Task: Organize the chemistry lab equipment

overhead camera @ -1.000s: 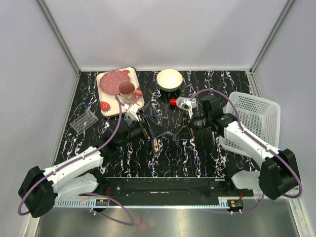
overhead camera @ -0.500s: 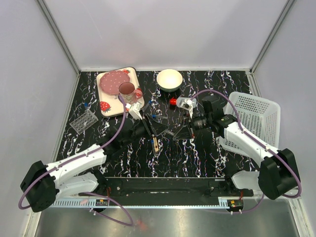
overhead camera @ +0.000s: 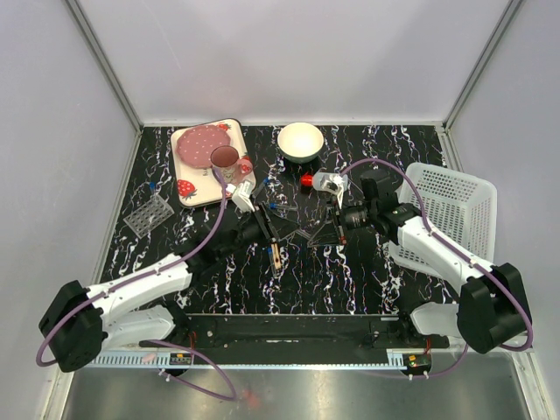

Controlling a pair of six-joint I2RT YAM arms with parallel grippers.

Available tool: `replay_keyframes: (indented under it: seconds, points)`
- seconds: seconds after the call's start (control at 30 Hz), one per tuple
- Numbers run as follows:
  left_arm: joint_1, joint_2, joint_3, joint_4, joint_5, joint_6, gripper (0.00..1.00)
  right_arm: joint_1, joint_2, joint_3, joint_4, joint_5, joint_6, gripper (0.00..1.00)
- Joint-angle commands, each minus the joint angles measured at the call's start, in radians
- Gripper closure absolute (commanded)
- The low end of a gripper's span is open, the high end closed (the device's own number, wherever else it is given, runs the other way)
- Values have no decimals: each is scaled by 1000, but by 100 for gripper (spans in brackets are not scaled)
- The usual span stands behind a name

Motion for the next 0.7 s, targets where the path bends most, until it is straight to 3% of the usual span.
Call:
replay_keyframes:
  seconds: [0.0, 0.17, 0.37, 0.47, 0.5, 0.53, 0.63, 0.67]
  points:
    - [-6, 20, 51, 88, 43, -15, 62, -6, -9, -4, 37, -21, -1, 84]
    - [-8, 22, 51, 101, 52, -26, 67, -7, -12, -11, 37, -22, -6, 84]
    - [-8, 17, 55, 105, 69, -29, 87, -7, -15, -19, 36, -10, -21, 79]
    - [-8, 5, 51, 80, 55, -23, 91, -7, -26, -15, 19, 4, -47, 58]
    - [-6, -15, 49, 63, 46, -15, 91, -14, -38, -12, -3, 20, -58, 39]
    - [-2, -26, 51, 11, 34, -4, 91, -17, -44, -5, -18, 31, -68, 28]
    - [27, -85, 72, -154, -26, 60, 91, -69, -70, 21, -87, 47, -124, 4]
    - [44, -102, 77, -190, -41, 94, 91, -87, -77, 33, -102, 47, -154, 3]
